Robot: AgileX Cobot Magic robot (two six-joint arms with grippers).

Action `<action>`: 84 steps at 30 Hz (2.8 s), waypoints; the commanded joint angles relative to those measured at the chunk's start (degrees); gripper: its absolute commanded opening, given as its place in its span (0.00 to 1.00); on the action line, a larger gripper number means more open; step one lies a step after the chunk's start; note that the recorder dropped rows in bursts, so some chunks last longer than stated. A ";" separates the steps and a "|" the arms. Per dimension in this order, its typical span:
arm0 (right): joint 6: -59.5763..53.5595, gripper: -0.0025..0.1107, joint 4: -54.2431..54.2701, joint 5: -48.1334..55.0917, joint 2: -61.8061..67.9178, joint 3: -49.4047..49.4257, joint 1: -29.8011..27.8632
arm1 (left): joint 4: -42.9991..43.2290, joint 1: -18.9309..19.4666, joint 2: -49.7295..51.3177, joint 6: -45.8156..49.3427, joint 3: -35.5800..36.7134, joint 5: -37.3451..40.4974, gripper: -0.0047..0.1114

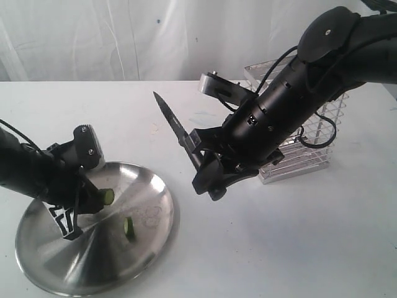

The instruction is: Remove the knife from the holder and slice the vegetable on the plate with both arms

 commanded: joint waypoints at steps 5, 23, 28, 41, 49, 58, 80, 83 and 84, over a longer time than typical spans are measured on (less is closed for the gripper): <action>-0.01 0.02 0.53 -0.09 -0.59 0.17 -0.37 | 19.04 0.07 -0.37 -27.20 0.94 5.64 0.04; -0.01 0.02 0.53 -0.75 -0.59 0.17 -0.37 | 30.25 0.42 -0.37 -36.95 1.18 10.74 0.09; -0.01 0.02 0.53 -0.75 -0.59 0.17 -0.37 | 28.63 0.42 -0.37 -36.95 1.18 10.85 0.33; -0.01 0.02 0.53 -1.90 -0.59 0.17 -0.37 | 28.63 0.42 -0.51 -36.84 1.06 10.34 0.59; -0.01 0.02 0.53 -2.66 -0.59 0.17 -0.37 | 32.09 0.42 -9.56 -36.84 0.97 7.04 0.59; -0.53 0.02 -1.75 -3.38 -0.59 0.17 2.83 | 32.52 2.79 -24.08 -49.29 0.97 -0.67 0.06; 17.67 0.02 -23.04 3.78 17.73 -18.50 28.35 | 17.78 24.99 -15.17 -85.28 5.81 -1.14 0.04; 19.44 0.02 -23.29 3.67 19.78 -19.19 28.87 | 11.26 23.79 -15.17 -78.75 5.81 1.47 0.04; 19.86 0.02 -23.61 3.24 20.20 -19.19 28.90 | 8.76 22.87 -15.17 -75.60 5.81 2.16 0.04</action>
